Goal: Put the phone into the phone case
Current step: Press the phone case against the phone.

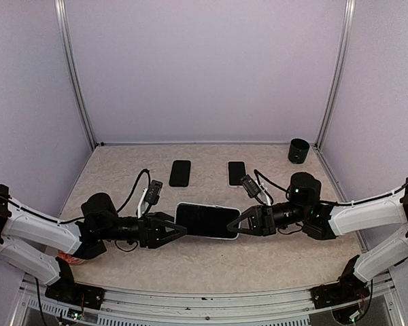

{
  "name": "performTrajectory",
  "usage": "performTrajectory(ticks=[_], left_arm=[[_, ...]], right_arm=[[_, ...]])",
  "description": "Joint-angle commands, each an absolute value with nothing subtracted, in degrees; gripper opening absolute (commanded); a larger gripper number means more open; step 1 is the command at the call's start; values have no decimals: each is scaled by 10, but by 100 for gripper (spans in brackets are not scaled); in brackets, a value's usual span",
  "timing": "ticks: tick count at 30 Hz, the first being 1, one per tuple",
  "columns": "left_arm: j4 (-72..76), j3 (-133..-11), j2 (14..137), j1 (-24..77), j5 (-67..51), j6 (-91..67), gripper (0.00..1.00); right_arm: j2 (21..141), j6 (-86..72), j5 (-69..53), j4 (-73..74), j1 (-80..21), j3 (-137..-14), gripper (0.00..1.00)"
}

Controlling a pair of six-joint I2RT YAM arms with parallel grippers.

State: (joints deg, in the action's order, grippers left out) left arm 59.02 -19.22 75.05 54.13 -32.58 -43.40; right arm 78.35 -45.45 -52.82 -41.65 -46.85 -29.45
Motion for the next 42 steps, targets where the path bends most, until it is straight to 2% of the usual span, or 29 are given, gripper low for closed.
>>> performTrajectory(ticks=[1,5,17,23,30,34,38,42], left_arm=[[629,-194,763,547,-343,-437,62],[640,-193,769,547,-342,-438,57],[655,-192,779,548,-335,-441,30],[666,-194,792,548,-339,-447,17],[677,-199,810,545,-340,-467,9],[685,-198,823,538,-337,-486,0],[706,-197,840,528,-341,-513,0],[688,-204,840,531,-352,-485,0]], right_arm=[[765,-485,-526,-497,-462,-293,0],[773,-498,-528,-513,-460,-287,0],[794,-485,-529,-505,-459,-280,0],[788,-457,-514,-467,-459,-283,0],[768,-394,-479,-383,-459,-293,0],[752,-363,-453,-346,-459,-294,0],[728,-337,-422,-321,-459,-288,0],[734,-415,-454,-385,-452,-275,0]])
